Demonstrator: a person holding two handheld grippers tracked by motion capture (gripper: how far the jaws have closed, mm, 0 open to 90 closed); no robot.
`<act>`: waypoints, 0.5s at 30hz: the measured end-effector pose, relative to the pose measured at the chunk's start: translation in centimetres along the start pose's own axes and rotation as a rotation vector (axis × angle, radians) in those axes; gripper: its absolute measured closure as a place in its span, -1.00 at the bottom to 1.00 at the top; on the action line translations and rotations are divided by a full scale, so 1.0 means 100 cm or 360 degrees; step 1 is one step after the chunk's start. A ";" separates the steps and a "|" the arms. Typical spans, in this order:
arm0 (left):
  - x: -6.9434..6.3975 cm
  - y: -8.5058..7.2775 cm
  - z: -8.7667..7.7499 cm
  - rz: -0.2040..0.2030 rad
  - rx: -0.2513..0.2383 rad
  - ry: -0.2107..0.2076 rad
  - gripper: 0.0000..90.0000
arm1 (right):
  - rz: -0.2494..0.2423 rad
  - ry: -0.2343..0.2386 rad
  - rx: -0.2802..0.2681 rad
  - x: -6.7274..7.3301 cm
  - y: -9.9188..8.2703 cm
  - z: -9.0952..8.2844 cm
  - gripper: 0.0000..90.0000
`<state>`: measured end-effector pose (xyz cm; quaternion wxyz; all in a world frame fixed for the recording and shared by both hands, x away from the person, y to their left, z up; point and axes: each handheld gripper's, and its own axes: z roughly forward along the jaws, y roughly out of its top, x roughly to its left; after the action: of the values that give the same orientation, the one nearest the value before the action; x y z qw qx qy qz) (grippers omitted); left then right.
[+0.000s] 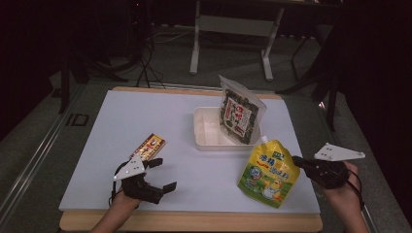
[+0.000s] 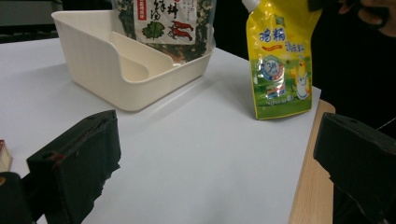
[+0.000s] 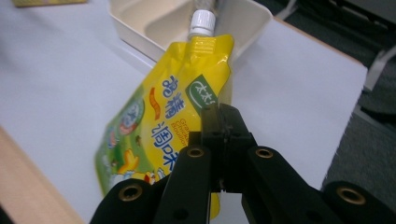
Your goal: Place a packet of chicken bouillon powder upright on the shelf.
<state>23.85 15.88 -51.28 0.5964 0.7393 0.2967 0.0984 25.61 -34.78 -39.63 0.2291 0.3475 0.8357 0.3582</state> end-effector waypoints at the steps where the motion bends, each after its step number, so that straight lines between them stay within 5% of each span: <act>1: 0.000 0.000 0.000 0.0000 0.0000 -0.0001 -0.98 | -0.0009 0.0013 -0.0011 0.002 0.001 -0.002 1.00; 8: -0.002 0.001 0.000 0.0016 0.0000 -0.0017 -0.98 | -0.0053 0.0057 -0.0040 0.017 0.005 -0.014 1.00; 15: -0.006 0.001 0.004 0.0118 0.0032 -0.0020 -0.98 | -0.0027 0.0133 -0.0100 0.025 -0.001 -0.027 1.00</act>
<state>23.60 15.21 -51.13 0.5868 0.7563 0.2664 0.1127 22.20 -34.14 -38.36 0.2078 0.3179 0.8358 0.3964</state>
